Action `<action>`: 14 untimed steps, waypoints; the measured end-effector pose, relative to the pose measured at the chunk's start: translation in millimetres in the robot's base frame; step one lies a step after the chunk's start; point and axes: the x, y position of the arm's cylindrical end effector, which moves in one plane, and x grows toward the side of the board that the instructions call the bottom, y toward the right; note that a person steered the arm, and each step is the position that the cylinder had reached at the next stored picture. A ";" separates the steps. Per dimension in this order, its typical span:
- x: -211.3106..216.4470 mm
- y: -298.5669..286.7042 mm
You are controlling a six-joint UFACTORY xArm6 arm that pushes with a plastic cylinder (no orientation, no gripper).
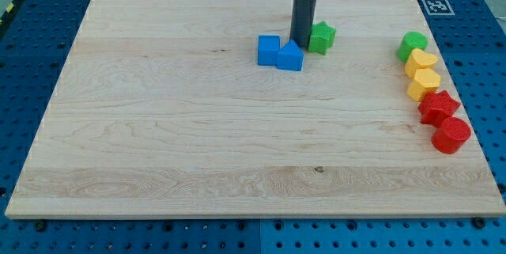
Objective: Slide the green star closer to the green circle
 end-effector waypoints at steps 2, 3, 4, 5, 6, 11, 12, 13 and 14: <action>-2.5 4.6; 6.6 16.1; 9.5 23.6; -3.9 37.8; -5.1 53.1; 32.2 63.4; 32.1 67.5; 22.6 70.4; 17.1 70.4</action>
